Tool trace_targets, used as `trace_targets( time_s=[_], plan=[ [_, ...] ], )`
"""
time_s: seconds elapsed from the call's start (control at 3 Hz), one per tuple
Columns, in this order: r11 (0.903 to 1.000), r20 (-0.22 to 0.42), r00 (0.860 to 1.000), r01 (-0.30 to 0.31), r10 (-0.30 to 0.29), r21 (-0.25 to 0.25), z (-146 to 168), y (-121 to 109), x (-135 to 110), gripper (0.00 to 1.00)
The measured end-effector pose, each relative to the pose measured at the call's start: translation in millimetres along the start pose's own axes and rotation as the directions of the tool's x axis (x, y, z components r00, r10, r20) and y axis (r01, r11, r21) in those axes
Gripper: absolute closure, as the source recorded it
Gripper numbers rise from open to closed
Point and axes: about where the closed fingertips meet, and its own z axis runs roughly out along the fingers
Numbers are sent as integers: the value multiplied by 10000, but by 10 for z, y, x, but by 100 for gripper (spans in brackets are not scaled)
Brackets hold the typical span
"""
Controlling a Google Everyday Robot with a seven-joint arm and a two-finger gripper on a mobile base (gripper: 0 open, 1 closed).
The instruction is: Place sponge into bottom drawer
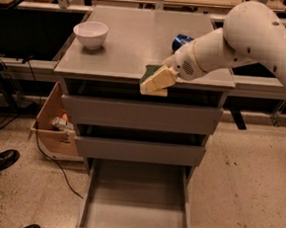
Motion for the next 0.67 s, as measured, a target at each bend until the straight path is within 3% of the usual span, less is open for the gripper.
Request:
trace_targets(
  time_s=[0.33,0.67],
  plan=[
    [10000,0,10000,0,0,0,0,0,0,100],
    [9997,-296,9996,-28,22,-222,106,166,304,100]
  ],
)
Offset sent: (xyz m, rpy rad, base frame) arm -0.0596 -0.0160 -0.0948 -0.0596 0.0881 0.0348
